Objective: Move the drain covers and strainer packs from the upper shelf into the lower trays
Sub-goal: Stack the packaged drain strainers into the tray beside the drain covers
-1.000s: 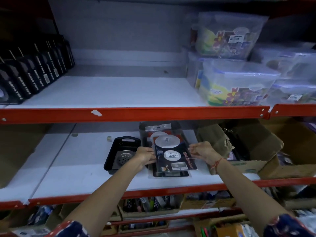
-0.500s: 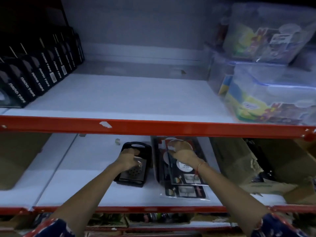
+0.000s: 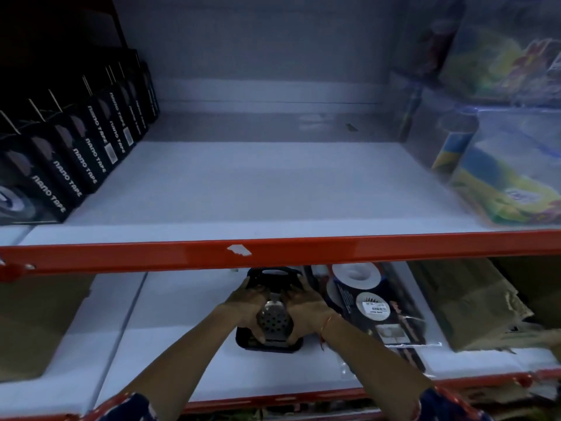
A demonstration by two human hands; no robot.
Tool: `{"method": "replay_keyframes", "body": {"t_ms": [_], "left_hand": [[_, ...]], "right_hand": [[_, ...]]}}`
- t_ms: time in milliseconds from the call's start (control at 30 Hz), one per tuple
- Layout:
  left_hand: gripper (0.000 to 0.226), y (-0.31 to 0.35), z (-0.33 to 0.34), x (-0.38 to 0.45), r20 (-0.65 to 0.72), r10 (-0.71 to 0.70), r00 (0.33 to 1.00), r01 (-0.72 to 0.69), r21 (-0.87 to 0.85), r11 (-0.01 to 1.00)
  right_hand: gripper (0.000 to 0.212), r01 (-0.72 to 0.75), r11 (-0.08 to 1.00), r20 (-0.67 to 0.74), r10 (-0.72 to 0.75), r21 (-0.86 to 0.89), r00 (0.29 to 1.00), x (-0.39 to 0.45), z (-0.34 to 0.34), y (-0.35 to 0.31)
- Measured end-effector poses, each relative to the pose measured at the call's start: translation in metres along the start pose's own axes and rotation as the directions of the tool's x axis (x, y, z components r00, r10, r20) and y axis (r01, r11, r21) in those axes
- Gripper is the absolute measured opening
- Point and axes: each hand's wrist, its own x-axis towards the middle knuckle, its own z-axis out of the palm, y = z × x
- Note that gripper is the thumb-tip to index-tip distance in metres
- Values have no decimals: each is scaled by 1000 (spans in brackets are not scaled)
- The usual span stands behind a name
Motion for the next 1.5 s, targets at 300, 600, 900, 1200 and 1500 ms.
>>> {"method": "replay_keyframes", "body": {"t_ms": [300, 600, 900, 1200, 1500], "left_hand": [[84, -18, 25, 10, -122, 119, 985, -100, 154, 983], [101, -15, 29, 8, -124, 103, 987, -66, 273, 960], [68, -1, 4, 10, -72, 83, 994, -91, -128, 988], [32, 85, -34, 21, -303, 5, 953, -199, -615, 763], [25, 153, -21, 38, -25, -173, 985, 16, -972, 233]], "right_hand": [[94, 20, 998, -95, -25, -56, 995, -7, -9, -11], [98, -16, 999, -54, 14, -49, 998, -2, -5, -12], [90, -25, 967, -202, 79, 255, 976, -27, -22, -4], [31, -370, 668, -304, 670, 646, 677, -88, -33, 92], [22, -395, 347, 43, 703, 850, 710, -127, -13, 139]]}}
